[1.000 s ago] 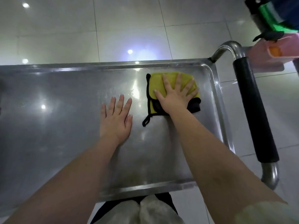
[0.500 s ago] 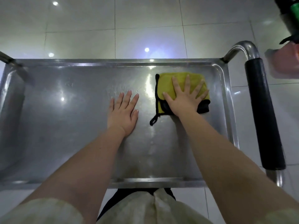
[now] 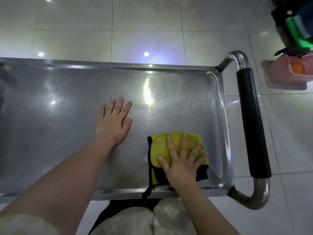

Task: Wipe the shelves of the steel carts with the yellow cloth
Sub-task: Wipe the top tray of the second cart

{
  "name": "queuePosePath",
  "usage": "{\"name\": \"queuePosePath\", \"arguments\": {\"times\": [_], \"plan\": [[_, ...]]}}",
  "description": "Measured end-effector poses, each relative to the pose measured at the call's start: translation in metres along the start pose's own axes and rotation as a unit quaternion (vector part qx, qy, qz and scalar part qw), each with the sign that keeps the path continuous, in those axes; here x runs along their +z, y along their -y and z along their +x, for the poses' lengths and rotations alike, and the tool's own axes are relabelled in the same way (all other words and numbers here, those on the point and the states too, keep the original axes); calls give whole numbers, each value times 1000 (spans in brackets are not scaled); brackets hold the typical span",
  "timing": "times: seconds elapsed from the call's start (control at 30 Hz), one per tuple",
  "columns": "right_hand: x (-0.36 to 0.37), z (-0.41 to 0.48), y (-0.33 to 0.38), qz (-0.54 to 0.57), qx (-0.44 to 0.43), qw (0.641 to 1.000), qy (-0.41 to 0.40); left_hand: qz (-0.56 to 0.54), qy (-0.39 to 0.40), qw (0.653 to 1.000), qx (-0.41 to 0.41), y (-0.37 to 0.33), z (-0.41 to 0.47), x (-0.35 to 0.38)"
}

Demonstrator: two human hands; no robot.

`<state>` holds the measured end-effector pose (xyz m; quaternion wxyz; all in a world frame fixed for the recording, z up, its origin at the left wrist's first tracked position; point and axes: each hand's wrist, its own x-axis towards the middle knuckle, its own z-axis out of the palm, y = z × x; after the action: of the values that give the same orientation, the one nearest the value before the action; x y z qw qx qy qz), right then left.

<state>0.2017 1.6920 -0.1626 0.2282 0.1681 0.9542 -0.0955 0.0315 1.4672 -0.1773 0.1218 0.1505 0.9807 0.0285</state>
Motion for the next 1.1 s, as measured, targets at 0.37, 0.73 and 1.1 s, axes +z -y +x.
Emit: {"name": "queuePosePath", "arguments": {"times": [0.37, 0.73, 1.1], "plan": [[-118, 231, -12, 11, 36, 997, -71, 1, -8, 1000, -1, -3, 2, -3], [-57, 99, -50, 18, 19, 996, -80, -8, -2, 1000, -17, -1, 6, -3], [-2, -53, -73, 64, 102, 992, 32, 0, 2, 1000, -4, 1, 6, -2]]}}
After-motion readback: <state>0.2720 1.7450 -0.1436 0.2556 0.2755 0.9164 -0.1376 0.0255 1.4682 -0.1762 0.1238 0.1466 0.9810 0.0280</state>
